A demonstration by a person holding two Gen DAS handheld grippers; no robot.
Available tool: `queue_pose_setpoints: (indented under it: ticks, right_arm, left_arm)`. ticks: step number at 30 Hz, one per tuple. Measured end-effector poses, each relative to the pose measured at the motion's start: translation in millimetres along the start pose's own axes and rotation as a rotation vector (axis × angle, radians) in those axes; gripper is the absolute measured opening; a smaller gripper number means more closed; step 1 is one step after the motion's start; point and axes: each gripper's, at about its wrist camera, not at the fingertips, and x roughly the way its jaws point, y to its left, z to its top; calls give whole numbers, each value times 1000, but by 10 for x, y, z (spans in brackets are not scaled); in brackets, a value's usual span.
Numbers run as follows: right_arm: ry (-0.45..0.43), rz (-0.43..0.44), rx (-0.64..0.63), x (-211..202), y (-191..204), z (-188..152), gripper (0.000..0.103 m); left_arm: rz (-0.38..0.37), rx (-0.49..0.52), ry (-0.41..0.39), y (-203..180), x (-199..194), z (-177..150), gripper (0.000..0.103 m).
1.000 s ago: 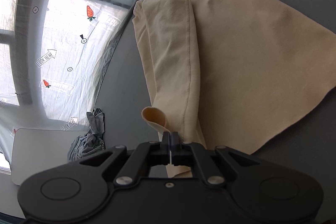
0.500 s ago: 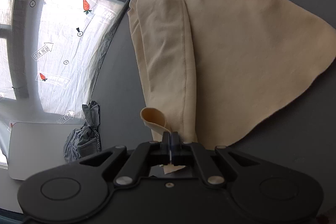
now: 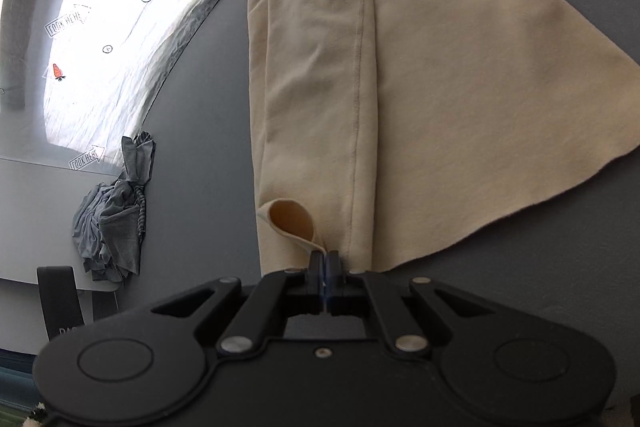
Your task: Fold clothes
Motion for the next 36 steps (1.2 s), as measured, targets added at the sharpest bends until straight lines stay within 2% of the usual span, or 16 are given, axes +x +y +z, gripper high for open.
queue_pose_setpoints:
  ticks: [7,13,18,22,27,29,31,33,36]
  right_arm:
    - [14,13,-51,-13,71,4,8]
    - [8,89,-90,-55,191,42,13]
    - [-28,96,-74,-109,176,104,14]
    - [-61,71,-19,-162,58,183,14]
    - [-97,65,47,-231,-106,315,14]
    - [-114,62,57,-267,-143,374,14]
    - [-134,57,68,-304,-191,463,14]
    - [-149,47,82,-330,-237,547,14]
    - [-170,35,101,-360,-318,692,14]
  left_arm:
    - [5,-1,3,-38,-22,44,94]
    - [15,-8,14,-66,-34,117,94]
    - [33,-4,8,-122,-73,196,94]
    - [34,1,-24,-194,-172,307,94]
    - [16,9,-61,-329,-295,516,94]
    - [7,19,-86,-791,-295,965,94]
    - [-5,34,-116,-496,-179,981,94]
    - [-15,57,-149,-559,-286,582,94]
    - [-17,95,-171,-793,-346,581,94]
